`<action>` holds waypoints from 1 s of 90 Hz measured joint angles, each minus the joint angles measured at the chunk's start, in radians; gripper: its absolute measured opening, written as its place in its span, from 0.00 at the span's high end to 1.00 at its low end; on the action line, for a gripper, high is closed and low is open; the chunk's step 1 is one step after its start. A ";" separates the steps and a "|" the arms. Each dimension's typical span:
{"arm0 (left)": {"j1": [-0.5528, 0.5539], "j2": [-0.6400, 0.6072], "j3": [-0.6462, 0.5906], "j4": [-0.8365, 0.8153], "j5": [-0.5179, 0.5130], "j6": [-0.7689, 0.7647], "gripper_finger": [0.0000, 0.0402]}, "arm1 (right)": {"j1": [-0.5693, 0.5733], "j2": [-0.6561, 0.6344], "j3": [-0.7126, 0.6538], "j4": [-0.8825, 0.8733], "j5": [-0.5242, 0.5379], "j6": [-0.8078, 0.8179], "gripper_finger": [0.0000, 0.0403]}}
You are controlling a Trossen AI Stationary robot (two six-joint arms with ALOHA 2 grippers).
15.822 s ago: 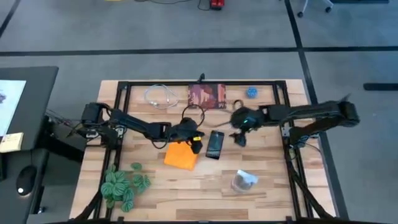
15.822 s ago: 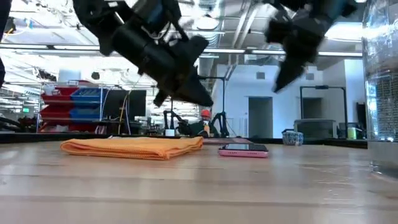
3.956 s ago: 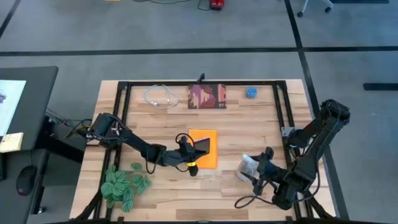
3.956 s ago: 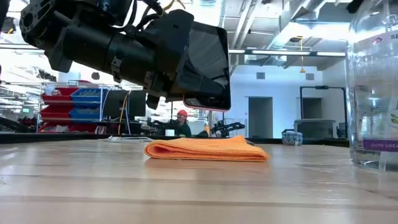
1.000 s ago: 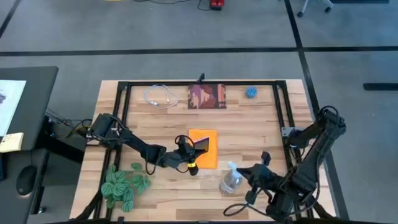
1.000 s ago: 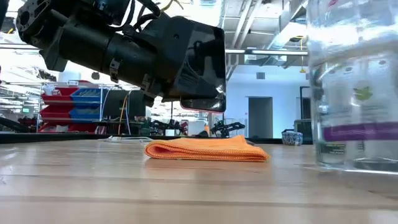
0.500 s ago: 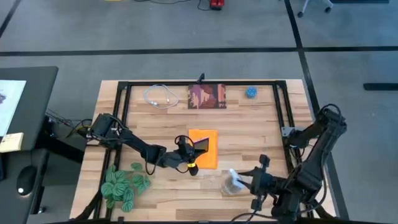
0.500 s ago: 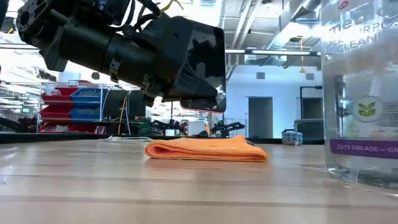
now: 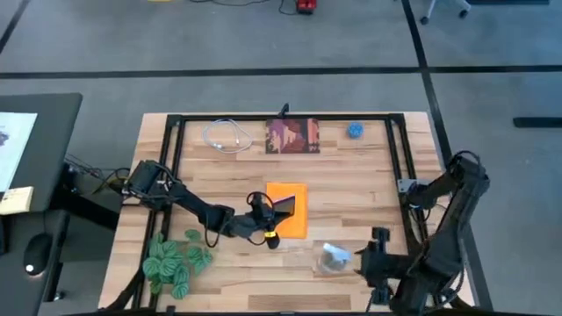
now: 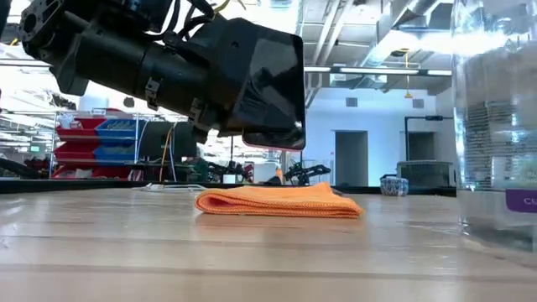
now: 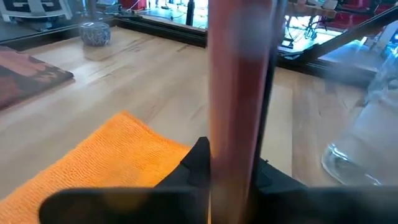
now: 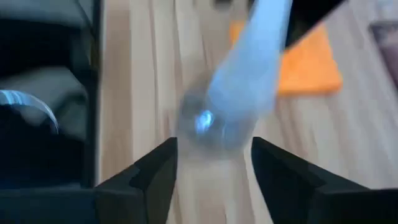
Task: Apply microfiber cloth
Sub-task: Spray the front of the pink cellphone with the spray bottle
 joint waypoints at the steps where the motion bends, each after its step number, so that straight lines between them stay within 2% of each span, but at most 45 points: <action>1: 0.000 0.000 0.000 0.000 0.001 0.001 0.97 | 0.000 -0.002 0.001 0.003 0.002 -0.005 0.46; 9: 0.000 0.000 0.000 0.001 0.001 0.001 0.97 | 0.010 0.000 0.003 0.013 0.007 -0.021 0.38; 22: 0.000 0.000 0.000 0.011 -0.001 0.001 0.97 | 0.012 0.005 -0.025 -0.103 -0.013 -0.007 0.31; 30: -0.003 0.000 0.000 0.009 0.000 0.001 0.97 | 0.009 0.002 -0.088 -0.062 -0.010 0.021 0.30; 41: -0.003 0.000 0.000 0.010 0.000 0.002 0.97 | -0.008 0.004 -0.161 0.107 -0.015 -0.001 0.30; 59: -0.003 0.000 0.000 0.006 0.000 0.001 0.97 | -0.041 0.004 -0.183 0.274 -0.015 -0.029 0.30; 74: -0.003 0.000 0.000 0.001 0.000 0.000 0.97 | -0.048 0.003 -0.182 0.354 -0.039 -0.083 0.30; 90: -0.003 0.000 0.000 0.001 0.000 -0.004 0.97 | -0.035 0.003 -0.182 0.318 -0.042 -0.140 0.30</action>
